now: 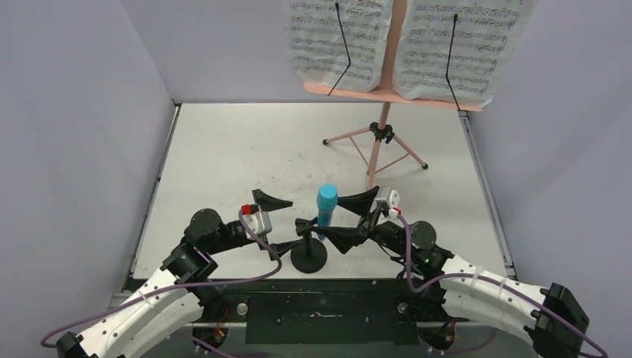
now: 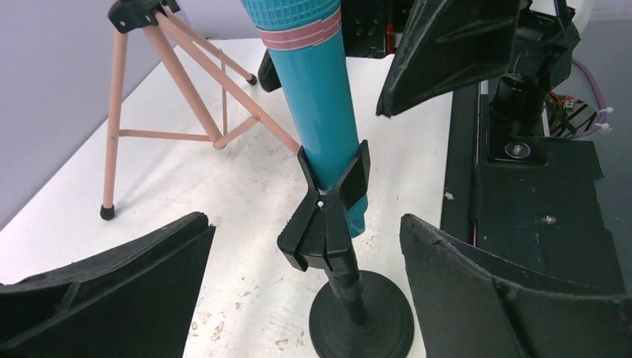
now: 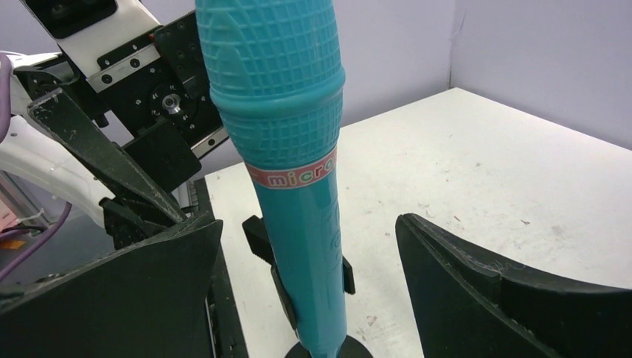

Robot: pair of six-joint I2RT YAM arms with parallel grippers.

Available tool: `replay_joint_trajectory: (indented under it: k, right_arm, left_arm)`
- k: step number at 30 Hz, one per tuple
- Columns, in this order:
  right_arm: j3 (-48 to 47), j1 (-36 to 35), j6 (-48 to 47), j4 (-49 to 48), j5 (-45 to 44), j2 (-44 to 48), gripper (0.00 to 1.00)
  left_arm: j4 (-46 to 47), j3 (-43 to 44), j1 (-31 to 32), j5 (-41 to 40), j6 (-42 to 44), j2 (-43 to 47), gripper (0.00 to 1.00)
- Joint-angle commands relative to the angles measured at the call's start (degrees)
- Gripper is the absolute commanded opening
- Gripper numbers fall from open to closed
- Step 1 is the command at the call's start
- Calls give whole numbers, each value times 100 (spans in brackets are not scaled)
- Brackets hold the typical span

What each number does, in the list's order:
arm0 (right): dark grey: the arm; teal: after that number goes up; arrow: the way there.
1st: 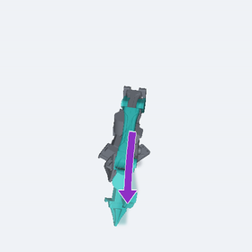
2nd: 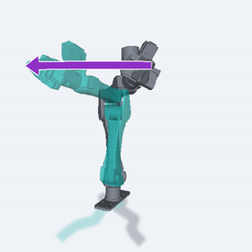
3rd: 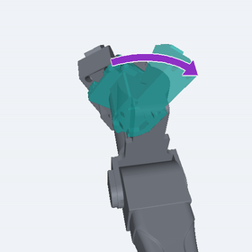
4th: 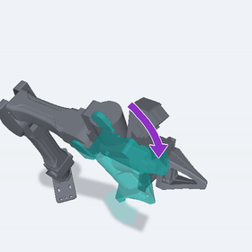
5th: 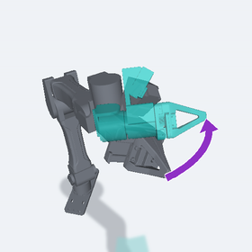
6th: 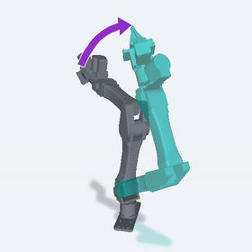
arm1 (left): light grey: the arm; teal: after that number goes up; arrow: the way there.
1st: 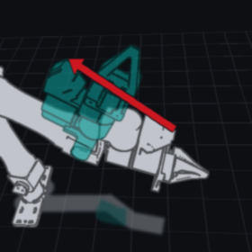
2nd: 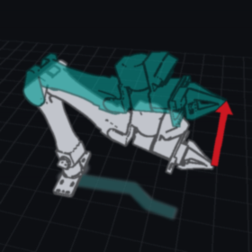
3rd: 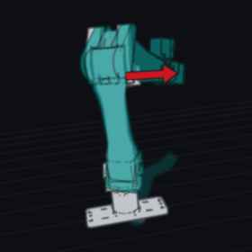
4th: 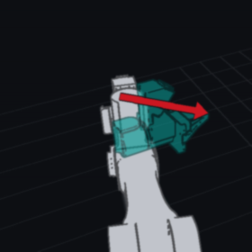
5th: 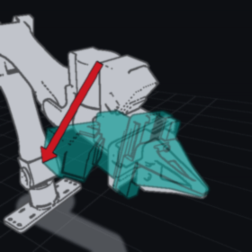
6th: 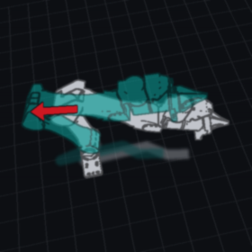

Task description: Set up the instrument practice props

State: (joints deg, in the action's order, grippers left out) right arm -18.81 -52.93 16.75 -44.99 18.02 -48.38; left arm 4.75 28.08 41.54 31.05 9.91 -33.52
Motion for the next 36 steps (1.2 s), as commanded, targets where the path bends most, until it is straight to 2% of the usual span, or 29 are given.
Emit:
replay_joint_trajectory:
  k: [1,6,10,15,20,24,30,36]
  right_arm:
    - [-217,-25,-249,979,-204,594,90]
    - [-231,-29,-204,2120,-402,1168,90]
    - [-187,-30,-74,2758,-722,1540,90]
    - [-134,-19,101,3306,-1642,1985,90]
    - [-217,-16,248,3651,-2705,2197,90]
    - [-386,-8,248,3951,-3312,1982,90]
    - [-669,126,72,4120,-3395,1496,90]
    - [-869,809,49,4032,-2513,1064,90]
  left_arm:
    - [60,-52,12,-142,-45,237,96]
    - [58,-80,13,-286,-297,442,97]
    - [190,-108,12,-890,-751,604,96]
    - [209,-105,12,-2133,-1394,673,96]
    - [544,-149,12,-2490,-1825,541,97]
    - [921,-225,12,-2990,-2218,290,97]
    - [1293,-70,4,-3895,-2278,-307,96]
    - [1462,337,-59,-4203,-1939,-1053,96]
